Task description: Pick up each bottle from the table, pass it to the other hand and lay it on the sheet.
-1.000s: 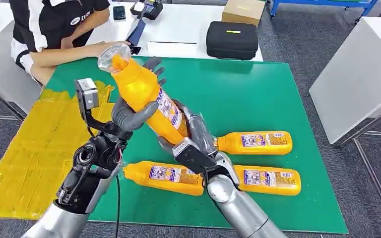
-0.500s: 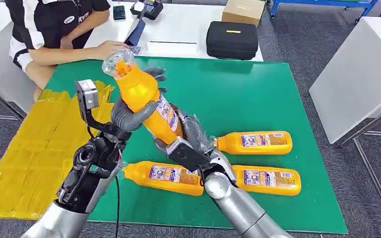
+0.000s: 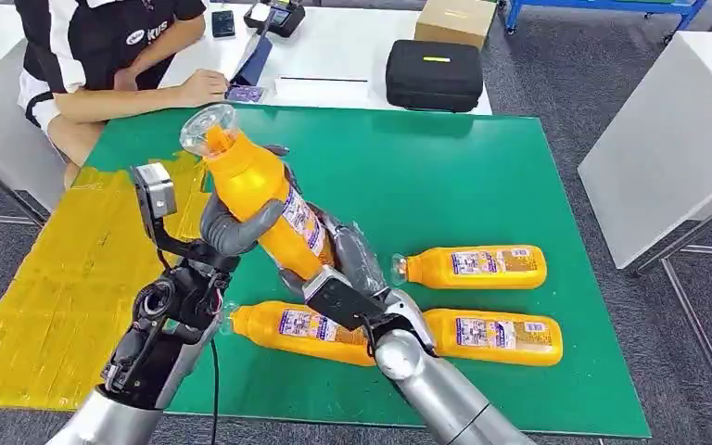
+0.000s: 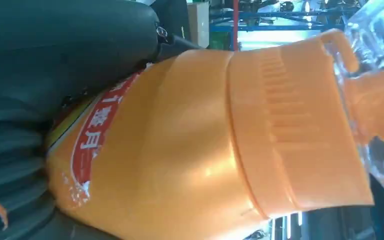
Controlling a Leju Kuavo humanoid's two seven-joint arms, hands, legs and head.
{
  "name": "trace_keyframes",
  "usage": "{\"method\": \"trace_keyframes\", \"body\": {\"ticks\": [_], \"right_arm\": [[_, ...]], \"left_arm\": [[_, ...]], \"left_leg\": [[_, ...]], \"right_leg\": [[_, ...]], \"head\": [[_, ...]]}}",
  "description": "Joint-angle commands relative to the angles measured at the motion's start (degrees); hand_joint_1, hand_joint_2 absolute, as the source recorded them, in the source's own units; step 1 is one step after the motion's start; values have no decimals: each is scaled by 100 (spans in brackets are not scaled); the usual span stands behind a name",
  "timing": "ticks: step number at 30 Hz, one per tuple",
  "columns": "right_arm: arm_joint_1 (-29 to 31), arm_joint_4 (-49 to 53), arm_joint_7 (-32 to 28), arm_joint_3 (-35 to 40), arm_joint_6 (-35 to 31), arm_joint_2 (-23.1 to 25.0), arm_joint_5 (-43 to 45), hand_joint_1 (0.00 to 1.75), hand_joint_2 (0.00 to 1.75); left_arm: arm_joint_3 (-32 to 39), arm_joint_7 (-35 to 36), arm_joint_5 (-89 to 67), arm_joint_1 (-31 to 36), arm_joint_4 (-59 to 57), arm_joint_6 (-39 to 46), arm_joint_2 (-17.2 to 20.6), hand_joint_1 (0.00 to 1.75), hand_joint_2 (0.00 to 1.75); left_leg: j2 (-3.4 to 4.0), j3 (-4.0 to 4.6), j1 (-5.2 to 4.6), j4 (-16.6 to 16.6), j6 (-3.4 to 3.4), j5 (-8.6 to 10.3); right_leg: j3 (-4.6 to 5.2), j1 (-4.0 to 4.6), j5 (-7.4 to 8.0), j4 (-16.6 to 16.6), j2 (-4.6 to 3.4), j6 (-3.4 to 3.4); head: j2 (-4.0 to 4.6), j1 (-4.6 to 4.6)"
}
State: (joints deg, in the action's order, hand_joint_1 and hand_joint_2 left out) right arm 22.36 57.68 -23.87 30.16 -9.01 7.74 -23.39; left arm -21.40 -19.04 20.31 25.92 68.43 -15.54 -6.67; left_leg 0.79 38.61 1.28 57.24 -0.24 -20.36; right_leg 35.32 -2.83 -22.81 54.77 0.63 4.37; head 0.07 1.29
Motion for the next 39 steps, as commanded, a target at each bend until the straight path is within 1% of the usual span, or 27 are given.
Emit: {"method": "trace_keyframes", "body": {"ticks": [1,2,3,4,5,8,10,12,13,14,15,16,17,18,19,21,22,23,26,27,28,30,31,33,35,36,39], "right_arm": [[17,80,-85,191,-87,46,91,0,175],[17,80,-85,191,-87,46,91,0,175],[-26,176,-104,166,-138,23,157,0,175],[-65,253,-127,165,-187,-9,194,0,175],[-92,304,-125,157,-200,-31,211,0,175],[-303,689,-128,123,-176,-144,240,0,175],[-349,785,-126,117,-172,-179,244,0,175],[-361,812,-127,106,-176,-182,253,0,175],[-361,812,-127,106,-176,-182,253,0,175],[-361,812,-127,106,-176,-182,253,0,175],[-386,894,-144,84,-184,-195,288,0,175],[-469,1073,-168,57,-204,-238,317,0,175],[-560,1271,-169,32,-207,-279,318,0,175],[-709,1605,-157,-16,-228,-329,285,0,175],[-784,1776,-142,-42,-228,-351,259,0,175],[-865,1989,-39,-43,-184,-396,215,0,175],[-865,1989,-39,-43,-184,-396,215,0,175],[-865,1989,-39,-43,-184,-396,215,0,175],[-854,1961,-41,-48,-182,-382,216,0,175],[-849,1935,-41,-56,-176,-371,222,0,175],[-885,2040,-67,-63,-184,-415,208,0,175],[-995,2356,-65,-112,-195,-526,187,0,175],[-1042,2507,-44,-129,-180,-591,142,0,175],[-1098,2716,-17,-176,-162,-731,109,0,175],[-1140,2825,-15,-218,-183,-851,111,0,175],[-1166,2872,-13,-228,-192,-887,89,0,175],[-1261,2984,30,-251,-255,-991,-42,0,175]], "left_arm": [[264,-64,-442,-93,161,356,381,175,175],[264,-64,-442,-93,161,356,381,175,175],[291,-112,-651,-113,203,510,399,175,175],[286,-247,-1017,-118,239,855,434,175,175],[300,-280,-1207,-124,254,1019,454,175,175],[392,-504,-3069,-237,459,2580,699,175,175],[479,-499,-3213,-287,528,2651,759,175,175],[479,-462,-3466,-296,534,2783,795,175,175],[479,-462,-3466,-296,534,2783,795,175,175],[479,-462,-3466,-296,534,2783,795,175,175],[481,-312,-3956,-315,517,3039,833,175,175],[574,-156,-4155,-337,523,3005,875,175,175],[652,-48,-4539,-344,511,3141,925,175,175],[685,151,-5356,-283,397,3553,1039,175,175],[686,262,-5745,-216,282,3754,1107,175,175],[770,219,-5721,-136,149,3723,1131,175,175],[770,219,-5721,-136,149,3723,1131,175,175],[770,219,-5721,-136,149,3723,1131,175,175],[765,209,-5735,-126,131,3719,1100,175,175],[736,233,-5865,-116,110,3798,1117,175,175],[617,592,-6753,54,-206,4156,1269,175,175],[591,913,-7500,488,-983,4255,1355,175,175],[595,991,-7763,714,-1380,4283,1343,175,175],[557,1187,-8323,1163,-2210,4305,1346,175,175],[381,1441,-9008,1581,-3042,4410,1386,175,175],[308,1484,-9259,1740,-3394,4439,1406,175,175],[305,1597,-9585,2046,-4098,4413,1453,175,175]], "left_leg": [[16,-33,-1,0,-3,-18],[12,-24,-1,-3,-2,-11],[14,-37,0,6,-2,-23],[3,-20,1,1,-2,-11],[3,-34,1,4,-3,-19],[4,-26,0,0,-3,-14],[6,-26,0,-1,-2,-14],[7,-49,1,6,-3,-30],[2,-32,2,3,-2,-19],[-3,-36,1,4,-3,-21],[-4,-32,2,4,-3,-18],[1,-19,1,-1,-3,-9],[2,-30,1,2,-4,-17],[3,-47,1,8,-6,-28],[3,-20,2,0,-2,-11],[-6,-39,2,5,-3,-23],[-8,-21,2,1,-1,-12],[-10,-34,3,5,-1,-20],[-5,-13,3,-2,-1,-6],[-8,-36,4,5,-3,-20],[-6,-27,4,3,-4,-14],[-13,-39,3,7,-5,-21],[-20,-17,3,0,-2,-5],[-40,-37,5,9,-3,-15],[-34,-36,5,6,-3,-12],[-18,-17,4,-2,1,0],[-17,-21,3,-2,2,0]], "right_leg": [[-23,2,-9,1,-24,-29],[-16,1,-5,-1,-19,-22],[-25,3,-15,7,-24,-36],[-14,3,-7,1,-10,-23],[-28,4,-15,5,-12,-34],[-20,2,-10,1,-10,-27],[-19,2,-9,-1,-13,-25],[-39,4,-23,8,-19,-43],[-24,4,-15,4,-11,-31],[-29,4,-19,5,-7,-35],[-26,4,-17,4,-3,-33],[-13,1,-9,-1,-5,-22],[-23,1,-15,2,-9,-30],[-38,3,-25,7,-13,-42],[-13,2,-10,0,-8,-24],[-32,3,-24,9,-4,-41],[-15,3,-15,5,1,-30],[-26,4,-23,8,1,-39],[-5,3,-7,-1,1,-20],[-27,5,-21,5,-1,-37],[-19,4,-15,1,-1,-29],[-30,4,-23,9,3,-40],[-11,3,-13,3,14,-26],[-31,5,-28,13,30,-45],[-28,5,-23,10,25,-45],[-6,4,-6,-1,14,-24],[-8,2,1,-1,11,-36]], "head": [[0,0],[0,0],[0,2],[0,0],[0,0],[0,-2],[0,0],[0,0],[0,2],[0,2],[0,0],[0,2],[0,0],[0,0],[0,0],[0,0],[0,-2],[0,0],[0,0],[0,0],[0,0],[0,0],[0,0],[0,-2],[0,0],[0,0],[0,0]]}}
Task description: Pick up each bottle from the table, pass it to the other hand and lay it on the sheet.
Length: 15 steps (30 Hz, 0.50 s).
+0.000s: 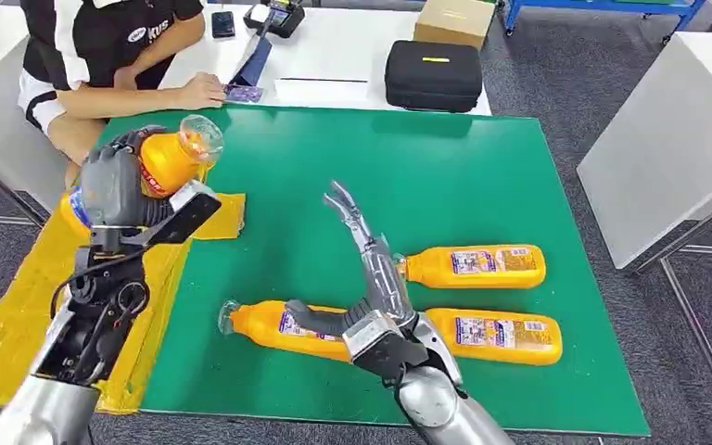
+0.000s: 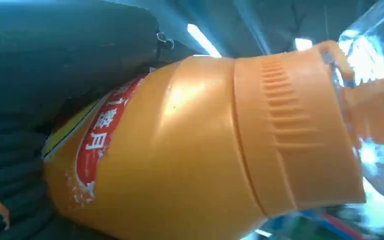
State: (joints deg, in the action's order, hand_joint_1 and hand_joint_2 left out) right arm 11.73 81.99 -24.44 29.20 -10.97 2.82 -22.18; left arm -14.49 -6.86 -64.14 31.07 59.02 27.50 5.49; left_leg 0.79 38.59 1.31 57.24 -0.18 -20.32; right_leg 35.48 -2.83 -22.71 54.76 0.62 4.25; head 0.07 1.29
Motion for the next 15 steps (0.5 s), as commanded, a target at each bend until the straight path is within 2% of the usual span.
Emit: {"method": "trace_keyframes", "body": {"ticks": [1,4,5,9,15], "right_arm": [[-258,616,123,-172,-73,-555,-228,0,175],[-354,755,354,-175,3,-707,-555,0,175],[-375,792,449,-169,58,-735,-751,0,175],[-439,955,655,-240,165,-743,-1161,0,175],[-620,1068,679,-421,307,-739,-1319,0,175]], "left_arm": [[-393,451,-1337,1634,-3430,57,283,175,175],[-644,611,-1899,1771,-3874,-302,480,175,175],[-821,867,-2248,1764,-3943,-396,544,175,175],[-1329,1072,-2586,1457,-4062,-529,685,175,175],[-1267,1089,-2561,1158,-4175,-744,716,175,175]], "left_leg": [[-19,-29,1,3,-3,-11],[-6,-25,1,1,-3,-10],[0,-19,1,-1,-2,-6],[6,-37,-2,1,-3,-17],[11,-32,-1,0,-1,-19]], "right_leg": [[-32,4,-14,4,11,-33],[-25,3,-10,3,-1,-28],[-18,3,-5,0,-6,-22],[-32,2,-16,4,-14,-32],[-29,2,-15,0,-18,-30]], "head": [[0,0],[0,0],[0,-2],[0,0],[0,-2]]}}
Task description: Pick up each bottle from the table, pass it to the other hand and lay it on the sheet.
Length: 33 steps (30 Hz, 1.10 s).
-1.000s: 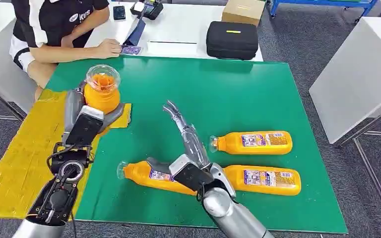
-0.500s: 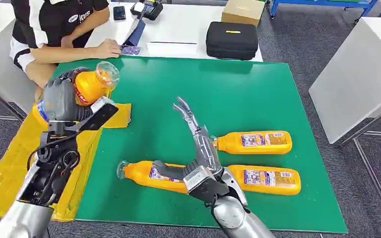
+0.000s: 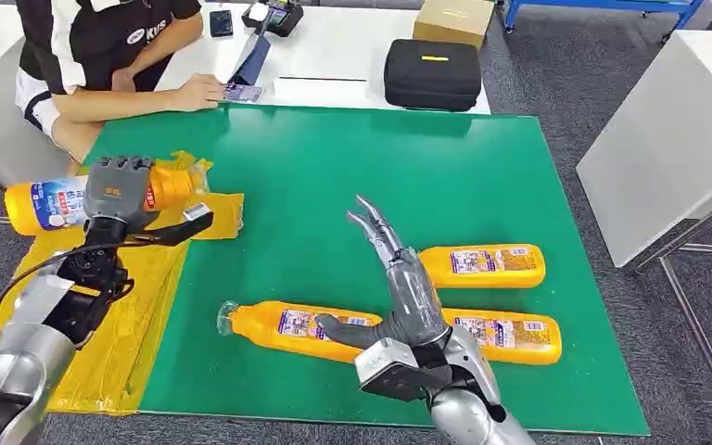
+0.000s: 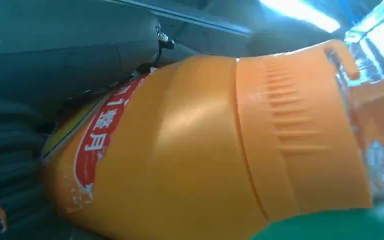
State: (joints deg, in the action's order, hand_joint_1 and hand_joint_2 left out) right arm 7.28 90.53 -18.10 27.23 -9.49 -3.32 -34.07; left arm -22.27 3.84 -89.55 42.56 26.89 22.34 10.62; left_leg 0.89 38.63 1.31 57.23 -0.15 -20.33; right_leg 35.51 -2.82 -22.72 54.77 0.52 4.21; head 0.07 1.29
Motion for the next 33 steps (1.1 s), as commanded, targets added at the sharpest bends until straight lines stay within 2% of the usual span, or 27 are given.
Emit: {"method": "trace_keyframes", "body": {"ticks": [1,6,7,9,10,16,17,18,19,25,29,32,33], "right_arm": [[-208,214,28,-221,171,-133,-168,0,175],[-178,101,189,-130,352,-203,-497,0,175],[-159,65,222,-119,384,-210,-554,0,175],[-93,-10,491,20,583,-301,-1080,0,175],[-71,-39,542,78,645,-319,-1227,0,175],[12,-162,707,103,770,-263,-1405,0,175],[41,-157,851,99,816,-241,-1569,0,175],[45,-148,889,93,850,-233,-1619,0,175],[37,-136,922,85,898,-231,-1663,0,175],[122,-393,1295,146,1204,-257,-2117,0,175],[233,-654,1522,191,1371,-274,-2312,0,175],[260,-853,1666,168,1393,-243,-2427,0,175],[254,-909,1718,127,1386,-203,-2467,0,175]], "left_arm": [[-468,-3,-5,-39,-996,-254,233,175,175],[-338,-93,47,-252,-1023,-242,278,175,175],[-331,-72,36,-251,-1028,-265,263,175,175],[-250,-77,-3,-287,-1037,-398,224,175,175],[-226,-64,-19,-305,-1043,-437,214,175,175],[-102,-40,36,-397,-1056,-494,198,175,175],[-70,12,17,-417,-1062,-495,179,155,175],[-21,53,32,-427,-1068,-507,159,5,175],[10,92,24,-441,-1059,-492,139,0,175],[329,284,109,-456,-1027,-442,45,0,175],[246,287,-45,-457,-1011,-388,44,0,175],[474,223,77,-414,-985,-285,-50,0,175],[603,204,102,-405,-953,-202,-89,0,175]], "left_leg": [[1,-43,-1,4,-6,-24],[7,-26,0,-2,-3,-16],[6,-44,1,3,-3,-28],[-2,-21,1,0,-2,-14],[-6,-38,1,3,-4,-24],[-2,-32,3,2,-2,-21],[-3,-43,4,5,-3,-28],[-1,-33,4,3,-2,-22],[0,-40,4,5,-3,-27],[-4,-23,4,-2,-2,-13],[-4,-31,3,-2,-3,-16],[-8,-44,4,2,-5,-24],[-7,-22,5,-3,-2,-12]], "right_leg": [[-38,2,-19,3,-10,-33],[-22,2,-8,-3,-15,-23],[-38,4,-19,4,-17,-37],[-17,3,-10,-1,-5,-23],[-34,4,-19,2,-4,-34],[-29,4,-15,1,-10,-29],[-40,6,-21,4,-11,-38],[-30,6,-14,1,-12,-32],[-36,6,-19,4,-14,-37],[-22,6,-7,-4,-6,-22],[-29,5,-11,-4,-8,-27],[-44,7,-18,-2,-6,-37],[-23,6,-7,-6,-3,-22]], "head": [[0,0],[0,0],[0,0],[0,-2],[0,0],[0,-2],[0,0],[0,-2],[0,0],[0,0],[0,0],[0,-2],[0,0]]}}
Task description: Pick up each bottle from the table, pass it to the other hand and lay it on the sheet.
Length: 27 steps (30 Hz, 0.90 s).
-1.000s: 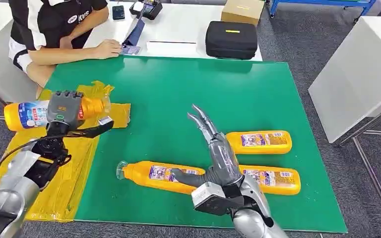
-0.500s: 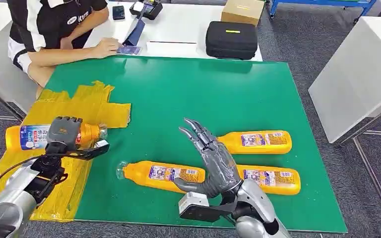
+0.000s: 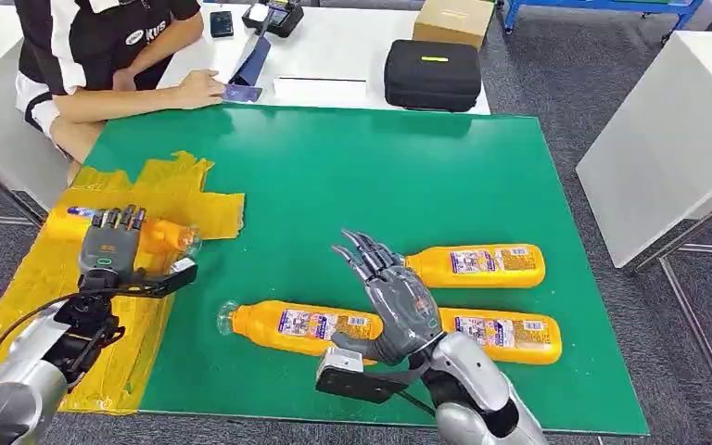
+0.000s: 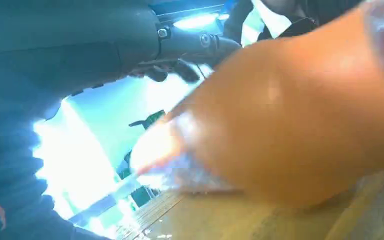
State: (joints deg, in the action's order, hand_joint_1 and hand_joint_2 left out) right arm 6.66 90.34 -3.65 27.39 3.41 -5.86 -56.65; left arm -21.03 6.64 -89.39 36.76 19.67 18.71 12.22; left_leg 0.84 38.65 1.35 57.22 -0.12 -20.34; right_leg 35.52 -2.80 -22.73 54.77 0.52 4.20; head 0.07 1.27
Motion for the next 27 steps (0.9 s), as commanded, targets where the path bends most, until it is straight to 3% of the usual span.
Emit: {"method": "trace_keyframes", "body": {"ticks": [1,9,11,15,18,19,24,27], "right_arm": [[327,-934,394,104,107,66,-299,0,175],[399,-1242,484,39,144,123,-345,0,175],[394,-1389,618,29,141,139,-488,0,175],[498,-1864,589,92,107,319,-541,0,175],[525,-1943,580,110,86,344,-551,0,175],[578,-2071,577,170,110,361,-583,0,175],[717,-2515,625,241,37,397,-700,0,175],[739,-2809,623,270,73,394,-722,0,175]], "left_arm": [[471,-60,56,193,-175,273,-280,0,175],[619,-153,20,306,-6,547,-465,0,175],[971,-510,344,409,177,914,-675,0,175],[1412,-1080,1083,533,798,833,-1051,0,175],[1433,-1080,1144,511,938,757,-1077,0,175],[1563,-1585,1681,416,1234,765,-1158,0,175],[1172,-1670,2155,132,2243,414,-1304,0,175],[894,-2146,3089,-138,3052,73,-1404,0,175]], "left_leg": [[-7,-30,2,-1,-6,-13],[-8,-19,3,2,-4,-9],[-12,-21,3,2,-4,-10],[-32,-21,6,10,-7,-11],[-21,-20,4,9,-7,-12],[-12,-16,2,4,-5,-8],[-12,-14,3,1,-4,-5],[-10,-14,1,0,-5,-5]], "right_leg": [[-30,4,-10,-4,0,-26],[-20,5,-8,-1,3,-23],[-23,6,-9,-1,7,-24],[-27,9,-16,4,26,-30],[-26,7,-12,4,12,-28],[-20,6,-5,0,5,-21],[-18,6,-3,-3,6,-19],[-21,5,-3,-5,4,-16]], "head": [[0,0],[0,0],[0,0],[0,2],[0,2],[0,0],[0,2],[0,2]]}}
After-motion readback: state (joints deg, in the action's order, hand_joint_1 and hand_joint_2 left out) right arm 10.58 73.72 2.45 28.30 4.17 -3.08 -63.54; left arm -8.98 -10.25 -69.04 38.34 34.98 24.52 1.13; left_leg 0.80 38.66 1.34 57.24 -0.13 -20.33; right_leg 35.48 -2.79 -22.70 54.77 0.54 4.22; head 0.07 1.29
